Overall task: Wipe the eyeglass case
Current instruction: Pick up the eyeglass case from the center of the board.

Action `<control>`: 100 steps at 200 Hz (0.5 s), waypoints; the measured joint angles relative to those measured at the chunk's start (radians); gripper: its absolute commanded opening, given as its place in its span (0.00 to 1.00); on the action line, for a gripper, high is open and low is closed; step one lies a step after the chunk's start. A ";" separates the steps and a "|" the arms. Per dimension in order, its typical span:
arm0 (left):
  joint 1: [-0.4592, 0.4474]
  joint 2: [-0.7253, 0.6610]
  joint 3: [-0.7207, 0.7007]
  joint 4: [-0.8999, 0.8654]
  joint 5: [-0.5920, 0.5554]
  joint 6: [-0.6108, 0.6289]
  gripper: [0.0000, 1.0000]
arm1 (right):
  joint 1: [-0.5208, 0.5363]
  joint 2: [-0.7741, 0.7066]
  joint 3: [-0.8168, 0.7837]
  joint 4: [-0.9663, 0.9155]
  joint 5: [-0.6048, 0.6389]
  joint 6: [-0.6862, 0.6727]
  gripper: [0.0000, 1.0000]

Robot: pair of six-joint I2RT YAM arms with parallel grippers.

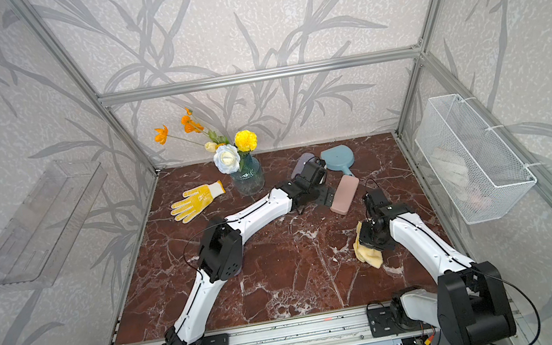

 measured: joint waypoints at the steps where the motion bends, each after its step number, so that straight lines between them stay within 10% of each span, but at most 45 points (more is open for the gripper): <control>1: 0.000 0.003 0.005 -0.002 0.002 -0.001 1.00 | 0.000 0.000 0.000 0.000 0.000 0.000 0.00; 100: -0.001 0.188 0.272 -0.061 0.063 -0.038 1.00 | -0.019 -0.005 -0.020 0.029 0.011 0.021 0.00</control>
